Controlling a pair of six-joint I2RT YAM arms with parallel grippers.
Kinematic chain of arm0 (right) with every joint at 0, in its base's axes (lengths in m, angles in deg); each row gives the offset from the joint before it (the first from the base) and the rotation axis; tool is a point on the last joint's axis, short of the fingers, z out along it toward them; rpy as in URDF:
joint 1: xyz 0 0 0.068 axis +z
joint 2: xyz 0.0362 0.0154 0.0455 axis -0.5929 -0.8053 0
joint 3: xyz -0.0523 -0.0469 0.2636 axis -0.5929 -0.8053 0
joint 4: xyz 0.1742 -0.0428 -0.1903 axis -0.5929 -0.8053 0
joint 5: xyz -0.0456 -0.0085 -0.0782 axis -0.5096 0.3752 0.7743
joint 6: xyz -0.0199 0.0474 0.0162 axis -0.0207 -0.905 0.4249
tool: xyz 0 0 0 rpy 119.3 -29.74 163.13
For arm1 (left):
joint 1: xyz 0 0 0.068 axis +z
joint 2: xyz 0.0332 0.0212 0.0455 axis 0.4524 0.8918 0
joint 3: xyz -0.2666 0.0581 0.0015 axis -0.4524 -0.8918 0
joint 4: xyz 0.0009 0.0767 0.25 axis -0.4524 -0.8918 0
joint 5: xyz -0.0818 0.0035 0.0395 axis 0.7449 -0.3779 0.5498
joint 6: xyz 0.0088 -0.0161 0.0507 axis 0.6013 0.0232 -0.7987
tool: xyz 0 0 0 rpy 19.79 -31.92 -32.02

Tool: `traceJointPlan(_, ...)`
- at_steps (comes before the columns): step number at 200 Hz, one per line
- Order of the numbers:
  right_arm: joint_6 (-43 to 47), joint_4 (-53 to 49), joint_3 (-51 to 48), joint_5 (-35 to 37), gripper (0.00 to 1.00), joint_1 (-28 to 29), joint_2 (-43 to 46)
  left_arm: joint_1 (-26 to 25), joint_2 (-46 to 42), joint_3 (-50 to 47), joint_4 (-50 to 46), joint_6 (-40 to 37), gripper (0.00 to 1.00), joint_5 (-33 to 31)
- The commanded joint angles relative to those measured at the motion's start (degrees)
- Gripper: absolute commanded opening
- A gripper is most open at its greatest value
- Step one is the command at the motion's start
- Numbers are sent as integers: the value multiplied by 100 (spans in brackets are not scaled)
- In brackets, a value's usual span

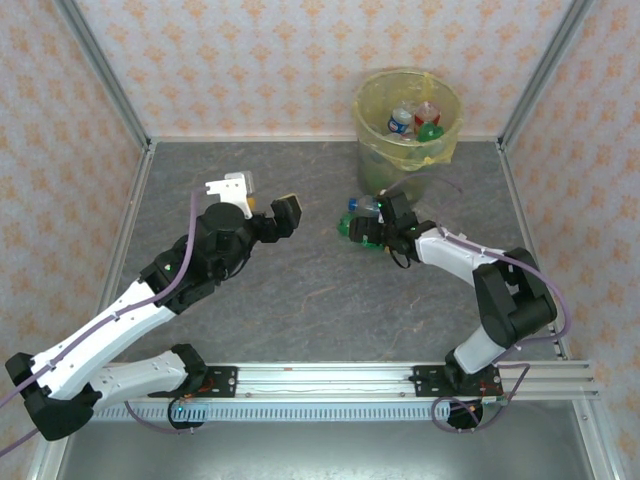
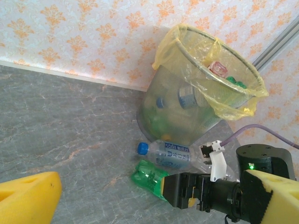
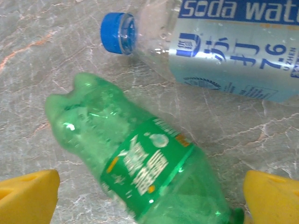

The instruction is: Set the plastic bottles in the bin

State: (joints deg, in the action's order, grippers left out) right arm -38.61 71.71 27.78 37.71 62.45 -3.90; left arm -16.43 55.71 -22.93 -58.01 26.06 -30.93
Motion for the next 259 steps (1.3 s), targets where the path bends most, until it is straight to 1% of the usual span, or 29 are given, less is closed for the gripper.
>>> traceJointPlan(1, 8, -165, -178, 275, 100, 8, 156, 46, 57, 66, 33, -14, 99, 39)
traceJointPlan(17, 129, -152, -269, 167, 100, 3, 194, 48, 68, 78, 42, -16, 99, 47)
traceJointPlan(41, 201, -173, -339, -250, 100, 11, 228, 48, 48, 60, 42, -17, 99, 16)
traceJointPlan(71, 37, -140, -444, -530, 96, 105, 247, 48, 80, 62, 59, -20, 99, 40)
traceJointPlan(118, -63, -125, -508, -310, 92, 487, 234, 49, 110, 62, 81, -39, 99, 38)
traceJointPlan(176, 132, -133, -557, -520, 86, 572, 192, 46, 66, 16, 63, -14, 99, 48)
traceJointPlan(201, 229, -202, -643, -493, 82, 592, 198, 50, 44, -12, 63, 6, 99, 40)
traceJointPlan(216, 276, -259, -668, -539, 78, 607, 180, 48, 31, -45, 101, 9, 99, 40)
traceJointPlan(256, 333, -279, -745, -527, 73, 705, 208, 44, 105, -50, 134, -2, 99, 79)
traceJointPlan(259, 340, -276, -754, -534, 72, 705, 204, 46, 109, -44, 138, -10, 99, 68)
